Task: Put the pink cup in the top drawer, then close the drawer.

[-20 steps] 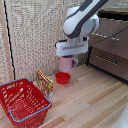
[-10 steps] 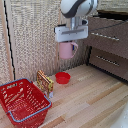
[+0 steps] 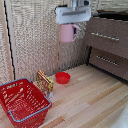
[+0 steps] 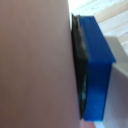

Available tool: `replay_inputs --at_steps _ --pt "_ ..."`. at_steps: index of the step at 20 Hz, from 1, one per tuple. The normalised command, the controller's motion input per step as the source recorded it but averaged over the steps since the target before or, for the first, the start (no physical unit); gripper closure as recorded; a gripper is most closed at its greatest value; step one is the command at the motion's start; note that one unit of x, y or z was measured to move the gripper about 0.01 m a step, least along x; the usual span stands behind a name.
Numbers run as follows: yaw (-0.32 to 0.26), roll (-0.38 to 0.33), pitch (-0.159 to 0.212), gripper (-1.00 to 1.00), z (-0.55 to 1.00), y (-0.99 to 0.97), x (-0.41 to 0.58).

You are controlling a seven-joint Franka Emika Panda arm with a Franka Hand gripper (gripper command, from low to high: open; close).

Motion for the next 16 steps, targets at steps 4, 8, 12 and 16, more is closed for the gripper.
replay_inputs --at_steps 4,8,12,16 --pt "0.000 0.003 -0.025 1.00 0.94 -0.51 0.285" --pt "-0.013 0.000 -0.006 1.00 1.00 -0.53 0.280" --pt "-0.021 0.000 0.000 1.00 1.00 -0.57 0.305" --pt "-0.035 0.000 0.000 1.00 0.99 -0.64 0.274"
